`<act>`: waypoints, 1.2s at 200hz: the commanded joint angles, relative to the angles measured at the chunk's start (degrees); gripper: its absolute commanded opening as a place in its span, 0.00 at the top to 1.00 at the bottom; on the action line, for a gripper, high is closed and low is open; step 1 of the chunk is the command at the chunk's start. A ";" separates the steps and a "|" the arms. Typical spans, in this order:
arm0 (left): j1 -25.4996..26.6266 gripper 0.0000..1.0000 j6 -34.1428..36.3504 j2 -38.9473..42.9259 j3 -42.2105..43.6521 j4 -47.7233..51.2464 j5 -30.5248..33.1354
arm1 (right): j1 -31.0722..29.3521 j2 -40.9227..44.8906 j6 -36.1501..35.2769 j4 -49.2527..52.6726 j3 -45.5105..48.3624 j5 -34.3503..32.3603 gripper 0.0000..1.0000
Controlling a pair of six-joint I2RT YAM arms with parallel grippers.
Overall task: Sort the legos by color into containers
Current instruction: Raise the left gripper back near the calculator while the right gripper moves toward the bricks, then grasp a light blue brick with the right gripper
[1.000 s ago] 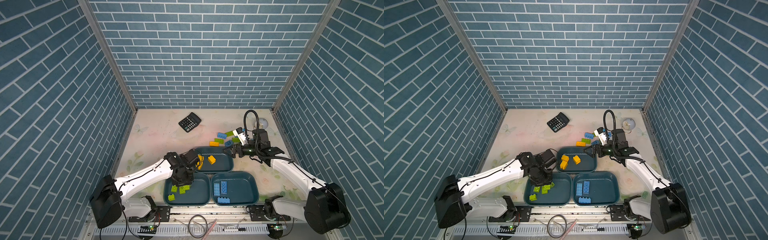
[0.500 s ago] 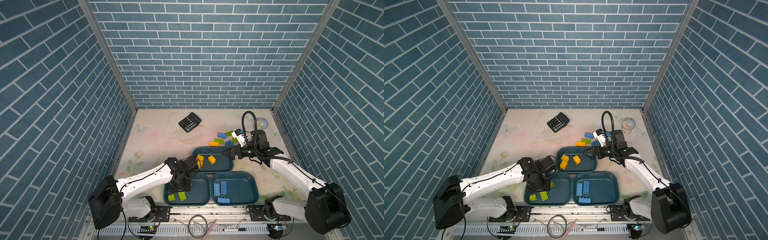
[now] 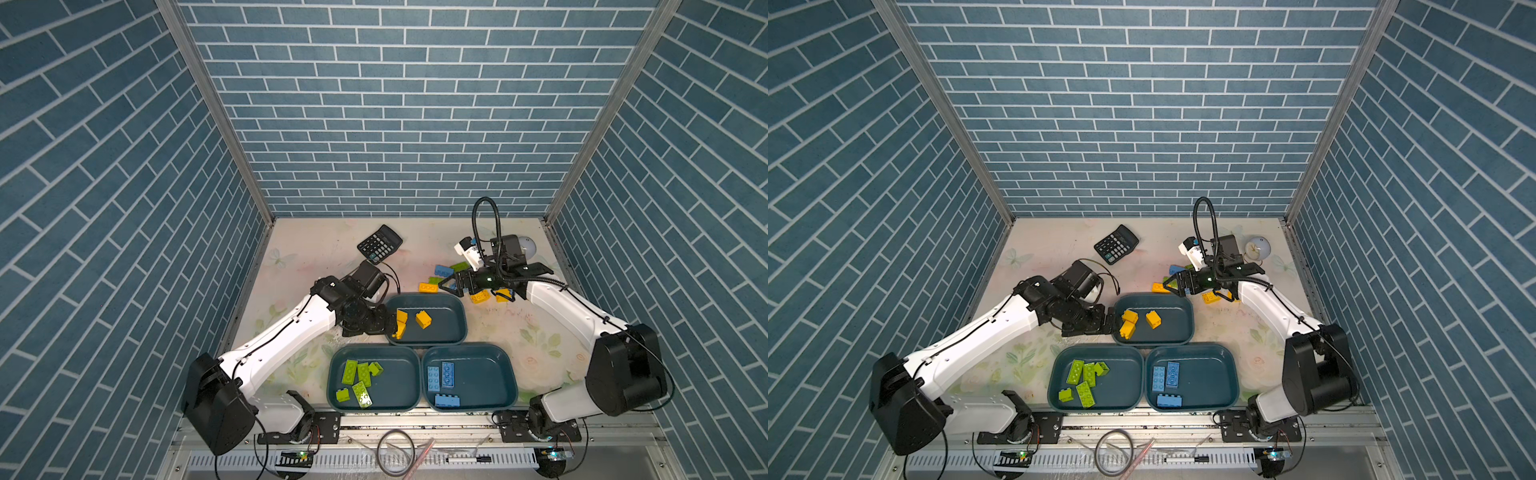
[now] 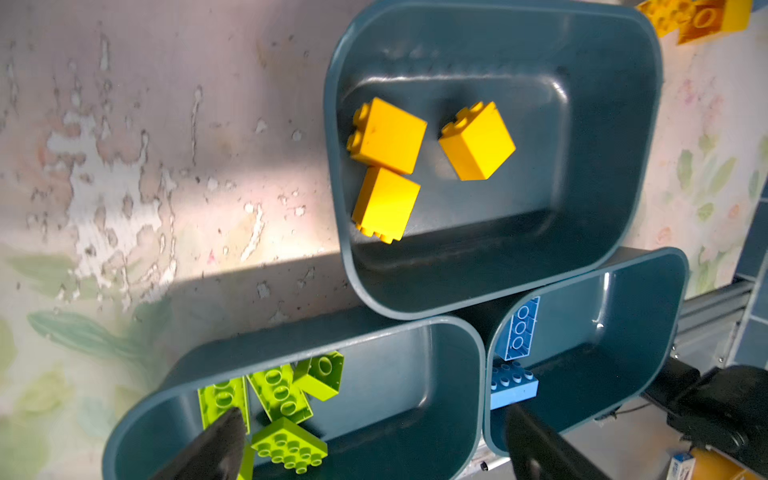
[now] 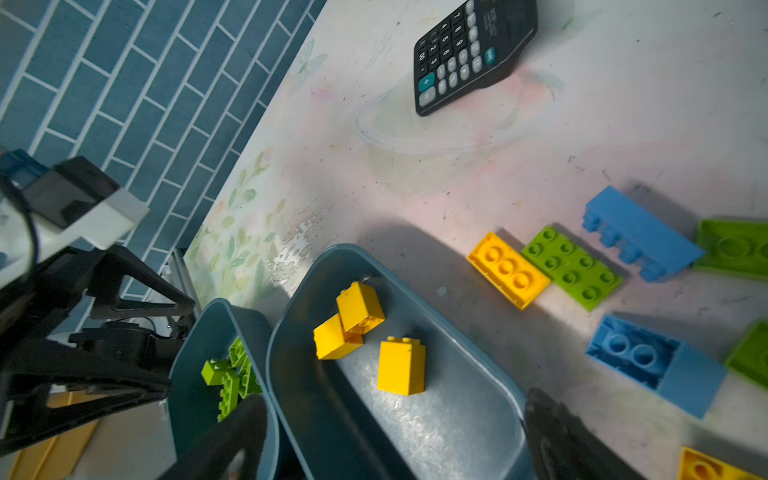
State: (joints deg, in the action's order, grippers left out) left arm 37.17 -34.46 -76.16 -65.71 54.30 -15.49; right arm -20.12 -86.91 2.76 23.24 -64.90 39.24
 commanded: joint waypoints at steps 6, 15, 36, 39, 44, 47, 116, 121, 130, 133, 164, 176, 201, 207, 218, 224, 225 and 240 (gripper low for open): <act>-4.76 0.00 7.47 -0.06 -1.64 -6.60 -6.38 | 1.22 -6.25 -13.43 10.87 -8.19 -3.97 0.09; -6.40 0.00 8.11 0.22 -1.29 -9.01 -8.12 | 1.39 -8.94 -17.19 13.86 -11.25 -5.41 0.10; -9.97 0.00 8.80 0.37 -0.44 -14.00 -11.75 | 1.40 -14.65 -23.65 18.26 -17.48 -9.47 0.15; -10.48 0.00 8.79 0.39 -0.28 -14.56 -12.36 | 1.40 -15.41 -24.35 18.58 -18.32 -10.11 0.15; -11.24 0.00 8.79 0.31 -0.02 -15.86 -13.23 | 1.45 -16.69 -25.37 18.99 -19.51 -11.19 0.16; -11.62 0.00 8.67 0.19 0.12 -16.47 -13.66 | 1.40 -17.35 -26.04 19.13 -20.19 -11.77 0.17; -18.88 0.00 5.02 0.64 4.45 -24.61 -20.54 | 0.59 -31.04 -34.99 20.18 -31.01 -18.05 0.25; -19.14 0.00 4.95 0.73 4.58 -24.52 -20.62 | 0.48 -31.72 -35.38 20.17 -31.53 -18.27 0.25; -19.40 0.00 5.01 0.96 4.92 -24.47 -20.64 | 0.23 -32.97 -35.84 20.04 -32.48 -19.16 0.26; -19.53 0.00 5.09 0.94 5.04 -24.43 -20.64 | 0.11 -33.34 -35.82 20.00 -32.75 -19.46 0.27; -20.80 0.00 4.94 1.85 6.68 -24.68 -20.90 | -0.74 -36.94 -36.88 18.88 -35.55 -21.69 0.30; -21.08 0.00 4.84 2.20 7.12 -24.60 -20.94 | -1.10 -38.29 -37.40 19.24 -37.04 -22.42 0.31; -21.43 0.00 4.82 3.42 8.42 -24.42 -20.70 | -1.67 -42.05 -38.34 19.92 -39.32 -24.19 0.43; -21.51 0.01 4.67 3.78 8.85 -24.42 -20.64 | -1.79 -42.31 -38.45 19.63 -39.41 -24.82 0.46; -21.68 0.00 4.50 4.33 9.57 -24.51 -20.53 | -1.97 -42.87 -38.65 19.54 -39.99 -25.18 0.46; -21.70 0.00 4.38 4.56 9.93 -24.64 -20.55 | -2.07 -43.34 -38.68 19.73 -40.43 -25.18 0.46; -21.74 0.00 4.34 4.67 9.96 -24.66 -20.55 | -2.05 -43.38 -38.70 19.73 -40.46 -25.18 0.46; -21.87 0.00 4.42 4.94 10.34 -24.45 -20.64 | -2.27 -44.45 -39.06 20.51 -41.50 -25.17 0.47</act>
State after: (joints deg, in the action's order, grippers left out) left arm 15.90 -30.04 -72.40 -56.36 30.06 -35.73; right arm -21.89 -129.80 -33.34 41.60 -104.03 15.33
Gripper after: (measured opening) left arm 0.995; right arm 0.541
